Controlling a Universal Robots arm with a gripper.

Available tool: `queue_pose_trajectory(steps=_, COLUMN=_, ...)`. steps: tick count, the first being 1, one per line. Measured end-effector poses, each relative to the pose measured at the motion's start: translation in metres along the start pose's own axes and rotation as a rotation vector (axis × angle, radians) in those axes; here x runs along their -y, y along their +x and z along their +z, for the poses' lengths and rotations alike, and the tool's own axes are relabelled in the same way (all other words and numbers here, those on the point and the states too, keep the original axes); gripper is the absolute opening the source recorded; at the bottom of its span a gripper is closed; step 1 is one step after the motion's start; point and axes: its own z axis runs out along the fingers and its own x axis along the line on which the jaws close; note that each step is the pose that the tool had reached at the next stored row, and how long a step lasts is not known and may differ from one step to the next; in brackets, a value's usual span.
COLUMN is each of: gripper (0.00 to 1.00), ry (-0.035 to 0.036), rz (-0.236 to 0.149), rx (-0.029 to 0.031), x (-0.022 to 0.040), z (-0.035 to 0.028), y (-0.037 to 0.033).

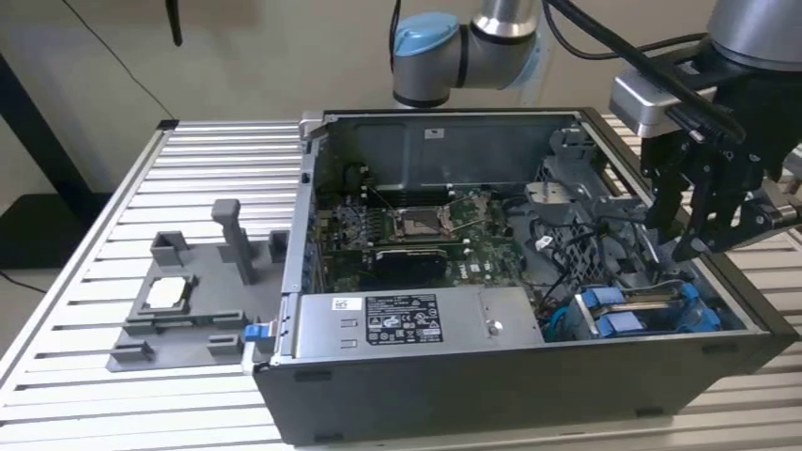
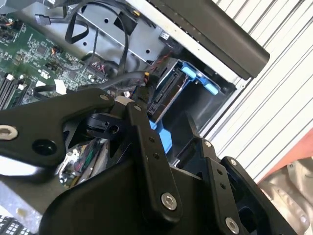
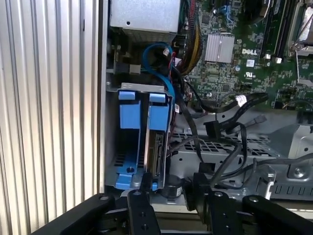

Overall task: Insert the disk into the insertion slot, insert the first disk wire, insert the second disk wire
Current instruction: 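Insert the first disk wire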

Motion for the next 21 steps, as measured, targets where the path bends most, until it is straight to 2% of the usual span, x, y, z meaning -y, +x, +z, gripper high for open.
queue_pose_trajectory(steps=6, gripper=0.47, ry=0.0048, rz=-0.028, rx=0.0052, x=0.0001, z=0.0003, y=-0.0023)
queue_pose_trajectory(steps=11, gripper=0.47, ry=0.0153, rz=-0.058, rx=0.0095, x=0.0001, z=0.0015, y=-0.0039)
queue_pose_trajectory(steps=15, gripper=0.47, ry=0.021, rz=-0.076, rx=0.012, x=0.0002, z=0.0021, y=-0.0052)
queue_pose_trajectory(steps=21, gripper=0.47, ry=0.0226, rz=-0.097, rx=0.0158, x=0.0008, z=0.0025, y=-0.0084)
